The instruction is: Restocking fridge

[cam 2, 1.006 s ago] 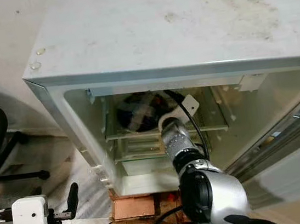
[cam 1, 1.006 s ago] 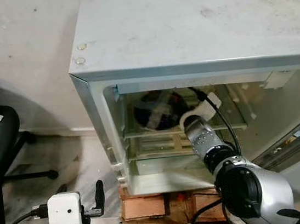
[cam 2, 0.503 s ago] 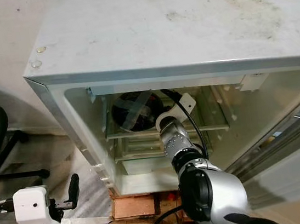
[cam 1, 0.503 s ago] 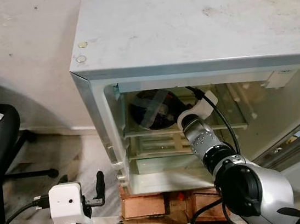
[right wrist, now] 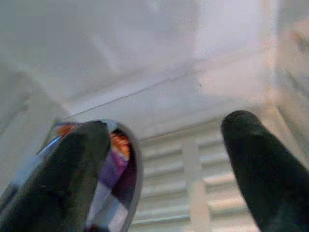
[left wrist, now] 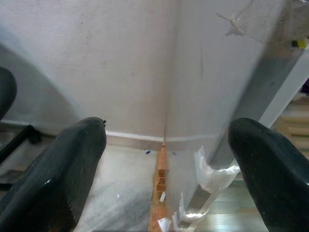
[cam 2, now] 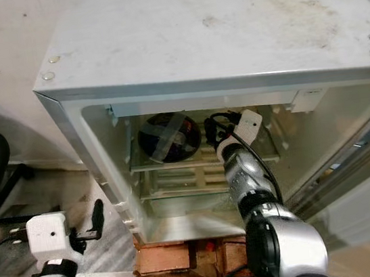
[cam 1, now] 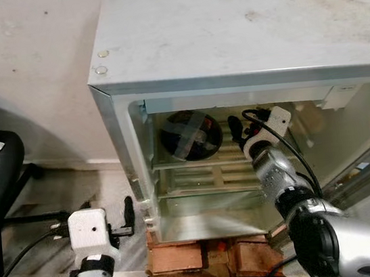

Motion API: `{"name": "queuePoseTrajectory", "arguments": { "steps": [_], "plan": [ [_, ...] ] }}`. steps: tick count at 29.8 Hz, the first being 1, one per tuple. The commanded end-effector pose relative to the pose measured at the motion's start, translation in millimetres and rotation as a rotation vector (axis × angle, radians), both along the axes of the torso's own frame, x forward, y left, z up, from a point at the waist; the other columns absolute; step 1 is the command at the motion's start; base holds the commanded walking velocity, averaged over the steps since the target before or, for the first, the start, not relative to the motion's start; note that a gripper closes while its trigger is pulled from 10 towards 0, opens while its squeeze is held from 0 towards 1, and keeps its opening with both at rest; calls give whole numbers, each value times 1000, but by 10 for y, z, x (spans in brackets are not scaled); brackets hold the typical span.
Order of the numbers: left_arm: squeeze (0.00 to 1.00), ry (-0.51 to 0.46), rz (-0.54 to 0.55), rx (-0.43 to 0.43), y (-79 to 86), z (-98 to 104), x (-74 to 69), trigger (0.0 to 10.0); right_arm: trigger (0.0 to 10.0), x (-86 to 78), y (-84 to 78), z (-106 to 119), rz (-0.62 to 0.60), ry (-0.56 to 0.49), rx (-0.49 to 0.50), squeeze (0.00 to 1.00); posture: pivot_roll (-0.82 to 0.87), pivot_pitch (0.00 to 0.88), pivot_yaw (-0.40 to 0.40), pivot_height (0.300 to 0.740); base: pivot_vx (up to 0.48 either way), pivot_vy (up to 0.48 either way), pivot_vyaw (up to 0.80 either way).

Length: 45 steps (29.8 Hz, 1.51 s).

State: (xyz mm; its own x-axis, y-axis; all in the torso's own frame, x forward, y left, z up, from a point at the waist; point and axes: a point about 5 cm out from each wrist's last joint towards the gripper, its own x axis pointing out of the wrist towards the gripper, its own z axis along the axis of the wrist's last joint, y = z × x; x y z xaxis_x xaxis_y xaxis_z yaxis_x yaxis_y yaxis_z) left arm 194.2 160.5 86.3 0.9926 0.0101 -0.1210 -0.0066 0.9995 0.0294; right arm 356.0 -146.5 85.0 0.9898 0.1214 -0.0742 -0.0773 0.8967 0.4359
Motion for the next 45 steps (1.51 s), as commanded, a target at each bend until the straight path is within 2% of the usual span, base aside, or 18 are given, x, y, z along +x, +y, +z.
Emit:
{"name": "queuePoseTrajectory", "arguments": {
  "steps": [1,4,5,6,7,9,12,18,24,30,39,45],
  "plan": [
    [0,10,1,4,-19,-46,6,10000,10000,-97,23,-33,62,-43,-67,1000,194,46,-105,740,0,0,0],
    [0,12,-9,8,-36,-71,23,10000,10000,-289,60,-117,94,-64,-134,1000,184,22,-112,740,0,0,0],
    [0,28,-6,-2,-26,-114,35,10000,10000,-420,114,-148,128,-83,-156,824,179,3,-105,740,0,0,0],
    [0,28,-6,-2,-26,-114,35,10000,10000,-420,114,-148,128,-83,-156,824,179,3,-105,740,0,0,0],
    [0,33,-11,-1,-16,-137,57,10000,10000,-549,167,-172,166,-101,-193,0,175,0,-98,740,0,0,0],
    [0,29,-16,5,-9,-135,85,10000,10000,-631,191,-201,183,-111,-235,0,171,0,-82,740,0,0,0],
    [0,16,-19,15,-4,-114,150,10000,10000,-720,139,-252,175,-108,-279,0,168,0,-64,740,0,0,0],
    [0,-15,-44,40,21,-62,270,10000,10000,-784,-104,-147,83,-95,-318,0,135,0,-18,740,-264,0,0],
    [0,-13,-75,40,-2,-78,312,10000,10000,-857,-153,-188,58,-59,-325,0,121,0,-6,740,-306,0,0],
    [0,-4,-98,23,-62,-113,311,10000,10000,-883,-155,-199,34,-24,-312,0,121,0,-15,740,-358,0,0],
    [0,40,-77,7,-29,-221,199,10000,10000,-984,-300,-275,6,32,-341,0,117,0,-27,740,-149,0,0],
    [0,40,-84,7,-43,-229,228,10000,10000,-998,-387,-331,-46,89,-395,0,110,0,-31,740,0,0,0]
  ]
}}
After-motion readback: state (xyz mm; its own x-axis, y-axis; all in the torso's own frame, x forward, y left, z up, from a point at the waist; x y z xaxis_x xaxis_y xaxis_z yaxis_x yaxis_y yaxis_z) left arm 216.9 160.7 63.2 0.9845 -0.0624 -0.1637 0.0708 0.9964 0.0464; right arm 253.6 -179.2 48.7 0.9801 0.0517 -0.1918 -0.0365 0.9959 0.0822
